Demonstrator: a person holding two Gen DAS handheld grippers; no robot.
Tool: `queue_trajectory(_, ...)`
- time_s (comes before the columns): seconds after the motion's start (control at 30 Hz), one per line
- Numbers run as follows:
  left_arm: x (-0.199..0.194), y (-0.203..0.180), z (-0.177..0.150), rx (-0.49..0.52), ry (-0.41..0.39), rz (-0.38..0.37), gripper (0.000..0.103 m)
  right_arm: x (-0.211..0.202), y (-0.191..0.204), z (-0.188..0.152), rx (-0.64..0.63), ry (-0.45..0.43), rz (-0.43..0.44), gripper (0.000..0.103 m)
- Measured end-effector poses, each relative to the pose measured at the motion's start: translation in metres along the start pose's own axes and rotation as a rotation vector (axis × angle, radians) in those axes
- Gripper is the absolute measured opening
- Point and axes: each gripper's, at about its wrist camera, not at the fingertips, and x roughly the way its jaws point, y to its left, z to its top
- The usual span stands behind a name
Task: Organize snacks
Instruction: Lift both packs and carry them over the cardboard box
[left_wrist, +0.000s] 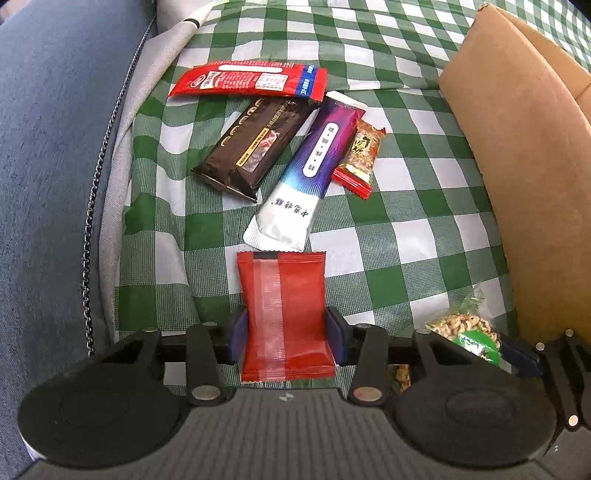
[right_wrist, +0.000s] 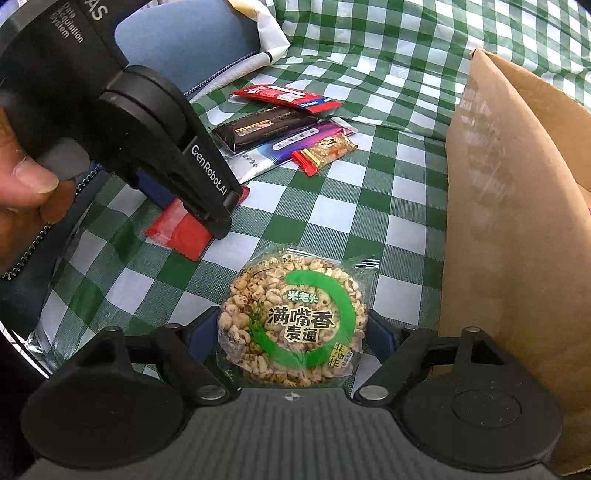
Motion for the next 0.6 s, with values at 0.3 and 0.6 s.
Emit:
queue_trajectory(0.3,-0.022,0.011,0.002,-0.074,-0.094,-0.029,0.047,-0.012,0.005,0.001,-0.020,-0.058,-0.020,0.081)
queue_trajectory(0.6,-0.064,0.021,0.003,-0.192,-0.294,-0.060,0.047,-0.046,0.006,0.012,-0.028,-0.191,-0.041,0.081)
